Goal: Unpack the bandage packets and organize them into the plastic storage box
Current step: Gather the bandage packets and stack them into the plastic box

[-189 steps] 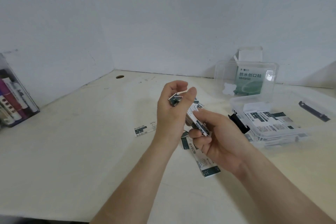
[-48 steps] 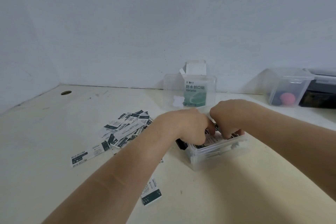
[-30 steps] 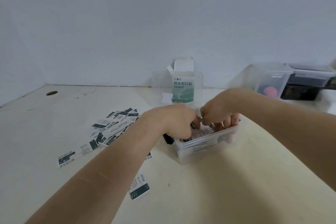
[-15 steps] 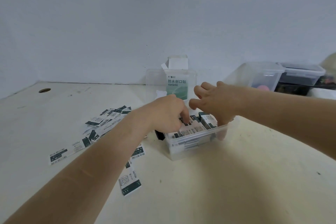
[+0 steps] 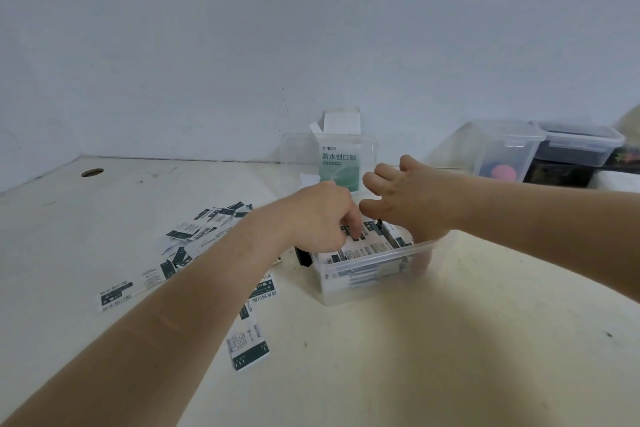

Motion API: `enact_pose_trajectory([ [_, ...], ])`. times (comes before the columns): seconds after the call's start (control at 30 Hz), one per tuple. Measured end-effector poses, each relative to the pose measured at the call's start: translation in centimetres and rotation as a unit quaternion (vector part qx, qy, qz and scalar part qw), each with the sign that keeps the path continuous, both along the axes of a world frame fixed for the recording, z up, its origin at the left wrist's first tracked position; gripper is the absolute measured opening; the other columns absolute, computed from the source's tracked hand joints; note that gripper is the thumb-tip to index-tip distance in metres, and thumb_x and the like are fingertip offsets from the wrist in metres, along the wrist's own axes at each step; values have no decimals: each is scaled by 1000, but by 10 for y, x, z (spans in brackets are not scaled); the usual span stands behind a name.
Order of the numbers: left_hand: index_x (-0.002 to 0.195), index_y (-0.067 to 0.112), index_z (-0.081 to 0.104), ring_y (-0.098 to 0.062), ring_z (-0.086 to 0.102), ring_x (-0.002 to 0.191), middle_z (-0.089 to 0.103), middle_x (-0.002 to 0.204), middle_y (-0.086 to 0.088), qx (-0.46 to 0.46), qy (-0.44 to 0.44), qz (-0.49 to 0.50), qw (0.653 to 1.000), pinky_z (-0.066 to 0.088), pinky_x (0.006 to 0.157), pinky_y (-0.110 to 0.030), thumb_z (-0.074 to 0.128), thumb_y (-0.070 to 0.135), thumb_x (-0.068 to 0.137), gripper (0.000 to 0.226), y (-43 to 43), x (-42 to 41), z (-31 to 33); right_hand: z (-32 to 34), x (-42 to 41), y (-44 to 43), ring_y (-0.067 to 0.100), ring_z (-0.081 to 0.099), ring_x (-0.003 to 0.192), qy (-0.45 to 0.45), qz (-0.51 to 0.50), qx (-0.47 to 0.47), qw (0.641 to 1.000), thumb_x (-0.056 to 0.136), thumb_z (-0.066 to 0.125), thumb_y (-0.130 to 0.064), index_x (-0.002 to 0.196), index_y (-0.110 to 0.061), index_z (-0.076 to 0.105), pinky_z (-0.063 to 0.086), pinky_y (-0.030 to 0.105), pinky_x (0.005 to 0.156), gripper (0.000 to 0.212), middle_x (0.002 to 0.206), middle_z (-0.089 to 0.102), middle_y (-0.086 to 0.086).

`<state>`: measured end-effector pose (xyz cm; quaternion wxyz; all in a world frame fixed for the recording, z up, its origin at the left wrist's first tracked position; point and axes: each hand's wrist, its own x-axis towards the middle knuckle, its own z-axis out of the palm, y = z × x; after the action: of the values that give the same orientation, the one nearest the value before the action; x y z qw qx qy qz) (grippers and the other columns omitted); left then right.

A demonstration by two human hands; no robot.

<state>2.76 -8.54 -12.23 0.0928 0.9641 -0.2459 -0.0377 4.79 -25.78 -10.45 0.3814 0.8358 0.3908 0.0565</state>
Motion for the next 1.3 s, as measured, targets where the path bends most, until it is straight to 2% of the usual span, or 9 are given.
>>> enact_pose_trajectory([
  [0.33, 97, 33, 74, -20, 57, 98, 65, 98, -4, 15, 1, 3, 1000, 51, 86, -38, 53, 2, 75, 43, -1, 1, 0, -3, 1, -1, 23, 32, 106, -31, 22, -12, 999, 78, 67, -30, 125, -22, 39, 25, 35, 74, 55, 118, 34, 9],
  [0.57, 91, 31, 76, -16, 62, 79, 69, 88, 7, -74, 8, 47, 996, 53, 74, -29, 48, 5, 83, 38, 5, -8, 13, 16, 9, 5, 20, 33, 119, 100, -74, 28, 992, 72, 75, -50, 123, -38, 45, 32, 34, 85, 61, 127, 35, -1],
  [0.67, 87, 27, 75, -20, 65, 81, 73, 92, 0, -168, -20, 78, 982, 53, 80, -33, 50, 6, 85, 33, 18, -19, 19, 26, 7, 9, 18, 37, 118, 168, -134, 93, 972, 75, 68, -60, 108, -38, 46, 33, 33, 86, 45, 122, 41, -4],
  [0.8, 79, 33, 73, -13, 64, 78, 72, 84, 7, -237, -82, 141, 958, 51, 72, -24, 54, 8, 85, 32, 50, -33, 23, 40, -1, 17, 17, 55, 106, 219, -98, 312, 919, 89, 61, -44, 99, -26, 57, 43, 29, 89, 21, 106, 58, -6],
  [0.93, 86, 36, 71, 0, 58, 76, 67, 88, 18, -159, -46, 219, 962, 39, 66, -12, 57, 13, 84, 27, 102, -45, 6, 48, -23, 52, 14, 59, 89, 217, -65, 444, 867, 92, 59, -34, 87, -29, 59, 40, 24, 77, 7, 91, 63, -10],
  [1.0, 105, 35, 68, -8, 58, 96, 65, 111, 10, -99, -28, 259, 961, 45, 80, -22, 61, 27, 88, 20, 120, -46, -9, 49, -36, 73, 13, 59, 91, 233, -59, 479, 844, 94, 57, -30, 89, -28, 62, 41, 24, 79, 7, 93, 64, -9],
  [1.13, 144, 26, 37, -29, 35, 133, 44, 144, -6, 6, 7, 314, 949, 37, 106, -44, 49, 59, 90, 65, 138, -44, -43, 30, -62, 121, 16, 59, 101, 233, -65, 526, 816, 98, 47, -23, 106, -22, 66, 46, 28, 88, 20, 111, 63, -5],
  [1.2, 147, 28, 30, -33, 36, 132, 41, 143, -11, 23, 9, 329, 944, 37, 105, -46, 43, 60, 91, 65, 140, -43, -54, 10, -68, 145, 20, 59, 100, 245, -78, 521, 814, 99, 43, -17, 117, -17, 62, 46, 27, 82, 27, 119, 62, 2],
  [1.3, 135, 33, 45, -28, 50, 119, 56, 126, -6, 40, -2, 321, 946, 44, 92, -36, 47, 48, 91, 46, 145, -47, -54, -31, -69, 169, 28, 55, 112, 270, -127, 458, 837, 97, 43, -16, 130, -11, 49, 42, 30, 84, 34, 128, 57, 10],
])
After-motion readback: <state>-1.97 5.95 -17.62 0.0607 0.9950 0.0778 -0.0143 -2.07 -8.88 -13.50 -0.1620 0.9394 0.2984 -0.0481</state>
